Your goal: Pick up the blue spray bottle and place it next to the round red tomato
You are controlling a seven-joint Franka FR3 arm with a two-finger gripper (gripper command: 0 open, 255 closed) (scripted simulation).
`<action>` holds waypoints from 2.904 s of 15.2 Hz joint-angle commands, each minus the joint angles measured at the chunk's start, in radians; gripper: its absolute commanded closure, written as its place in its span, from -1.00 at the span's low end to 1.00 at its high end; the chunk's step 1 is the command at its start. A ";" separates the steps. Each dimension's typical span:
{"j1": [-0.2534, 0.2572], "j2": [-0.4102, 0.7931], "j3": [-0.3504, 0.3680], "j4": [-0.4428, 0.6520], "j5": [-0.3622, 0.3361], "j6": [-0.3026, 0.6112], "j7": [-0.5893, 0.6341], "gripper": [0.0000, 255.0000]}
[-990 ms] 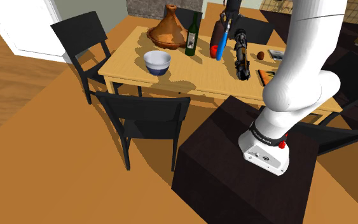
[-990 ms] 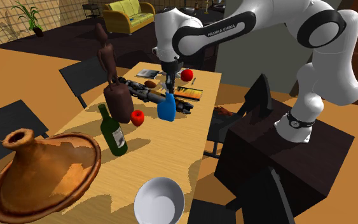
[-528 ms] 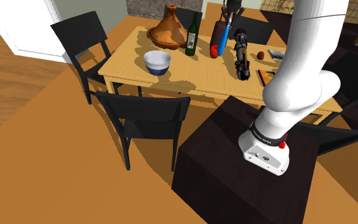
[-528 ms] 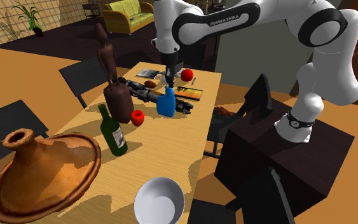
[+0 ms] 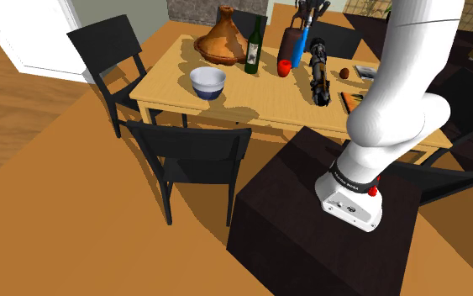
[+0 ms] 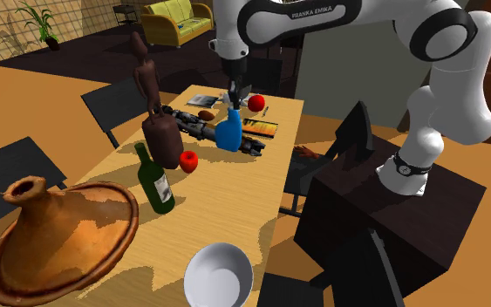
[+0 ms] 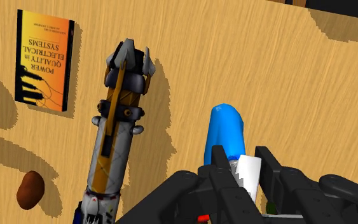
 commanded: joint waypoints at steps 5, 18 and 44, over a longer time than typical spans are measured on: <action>-0.057 -0.086 -0.038 -0.130 -0.017 0.050 -0.104 1.00; -0.222 -0.154 -0.130 -0.240 -0.020 0.104 -0.368 1.00; -0.793 0.234 -0.200 0.296 0.195 -0.056 -0.918 1.00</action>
